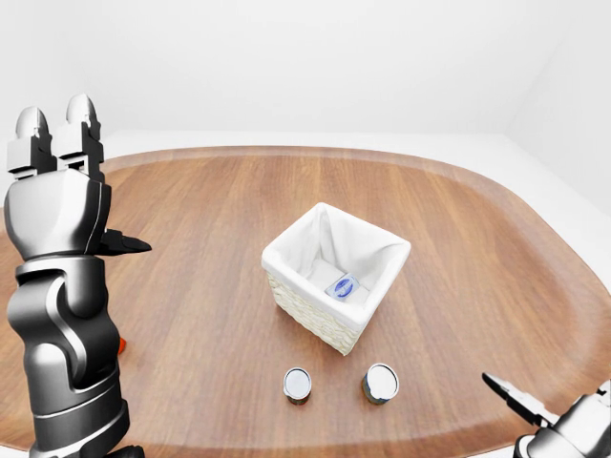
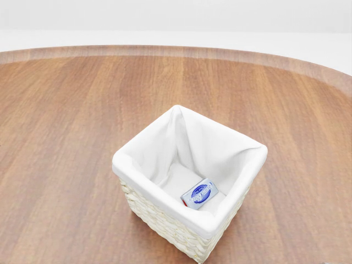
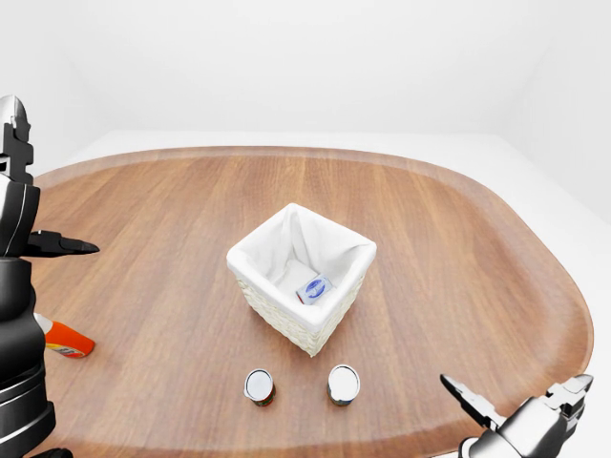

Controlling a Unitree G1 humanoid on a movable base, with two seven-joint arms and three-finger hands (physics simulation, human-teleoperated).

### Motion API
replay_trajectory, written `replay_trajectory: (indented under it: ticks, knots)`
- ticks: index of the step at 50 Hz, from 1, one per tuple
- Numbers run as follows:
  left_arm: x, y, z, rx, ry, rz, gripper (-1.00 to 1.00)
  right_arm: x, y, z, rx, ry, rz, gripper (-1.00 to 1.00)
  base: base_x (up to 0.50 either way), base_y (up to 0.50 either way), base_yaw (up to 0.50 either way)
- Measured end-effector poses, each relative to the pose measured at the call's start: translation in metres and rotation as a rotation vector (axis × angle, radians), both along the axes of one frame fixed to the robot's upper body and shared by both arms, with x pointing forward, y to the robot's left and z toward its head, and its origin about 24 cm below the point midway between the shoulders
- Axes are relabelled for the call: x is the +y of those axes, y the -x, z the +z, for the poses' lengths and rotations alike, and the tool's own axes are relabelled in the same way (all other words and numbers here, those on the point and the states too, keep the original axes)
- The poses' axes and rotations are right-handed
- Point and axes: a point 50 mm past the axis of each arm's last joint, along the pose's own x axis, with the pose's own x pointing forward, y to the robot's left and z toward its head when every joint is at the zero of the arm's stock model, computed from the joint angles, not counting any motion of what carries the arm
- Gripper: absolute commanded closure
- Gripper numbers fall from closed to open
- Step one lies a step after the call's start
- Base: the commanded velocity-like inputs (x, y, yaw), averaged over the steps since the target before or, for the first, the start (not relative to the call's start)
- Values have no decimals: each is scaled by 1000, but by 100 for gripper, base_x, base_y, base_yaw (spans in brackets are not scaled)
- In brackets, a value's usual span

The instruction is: Pick up the alphabet soup and the cream cheese box, and put them in the basket.

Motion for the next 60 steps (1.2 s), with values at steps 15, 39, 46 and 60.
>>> replay_trajectory:
  ticks: [15, 39, 46, 60]
  knots:
    - [0, 0, 0, -1, 0, 0, -100, 5, -5, -6, 34, -15, 59, -100, 0, 0, 0]
    - [0, 2, 1, -3, -3, 1, -100, 24, -23, -12, 75, -89, 291, -100, 0, 0, 0]
    - [0, 1, 0, -4, 0, 1, -100, 31, -25, -13, 77, -133, 366, -100, 0, 0, 0]
    - [0, 1, -1, 0, 0, 1, -100, 47, -29, -10, 36, -241, 529, -100, 0, 0, 0]
